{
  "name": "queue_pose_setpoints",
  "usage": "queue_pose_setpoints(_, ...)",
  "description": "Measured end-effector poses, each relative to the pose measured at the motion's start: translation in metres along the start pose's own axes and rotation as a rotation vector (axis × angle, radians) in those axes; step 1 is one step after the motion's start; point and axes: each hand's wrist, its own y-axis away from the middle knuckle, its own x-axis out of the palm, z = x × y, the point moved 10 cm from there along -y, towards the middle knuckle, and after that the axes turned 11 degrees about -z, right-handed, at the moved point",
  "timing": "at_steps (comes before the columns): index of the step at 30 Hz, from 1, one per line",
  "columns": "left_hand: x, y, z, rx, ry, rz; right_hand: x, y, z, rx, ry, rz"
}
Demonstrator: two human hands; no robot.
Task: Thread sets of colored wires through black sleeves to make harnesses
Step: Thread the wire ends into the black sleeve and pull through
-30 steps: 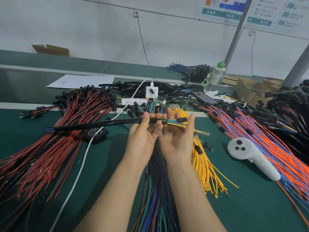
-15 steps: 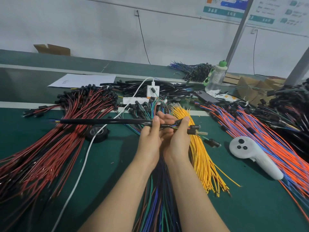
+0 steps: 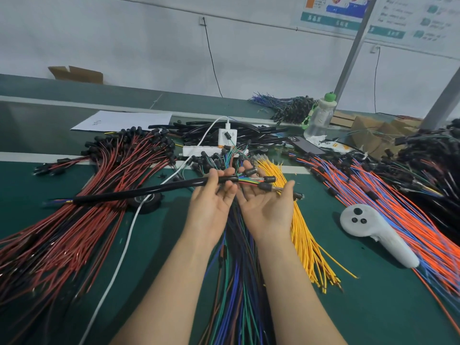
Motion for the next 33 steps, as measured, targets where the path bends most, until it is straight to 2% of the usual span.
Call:
queue_pose_setpoints(7, 0.004, 0.002, 0.008, 0.031, -0.125, 0.048, -0.004, -0.003, -0.005, 0.012, 0.092, -0.033)
queue_pose_setpoints(12, 0.007, 0.007, 0.014, -0.001, -0.133, 0.090, -0.003, -0.004, -0.005, 0.044, 0.030, -0.019)
queue_pose_setpoints(17, 0.006, 0.008, 0.019, -0.050, -0.060, 0.039, 0.002, -0.004, -0.004, 0.018, 0.045, 0.030)
queue_pose_setpoints(20, 0.005, 0.005, 0.014, -0.036, -0.045, 0.023, 0.007, -0.003, -0.006, 0.021, 0.135, 0.049)
queue_pose_setpoints(33, 0.005, 0.008, 0.022, -0.038, -0.181, 0.039, -0.005, -0.006, -0.008, 0.016, 0.278, -0.016)
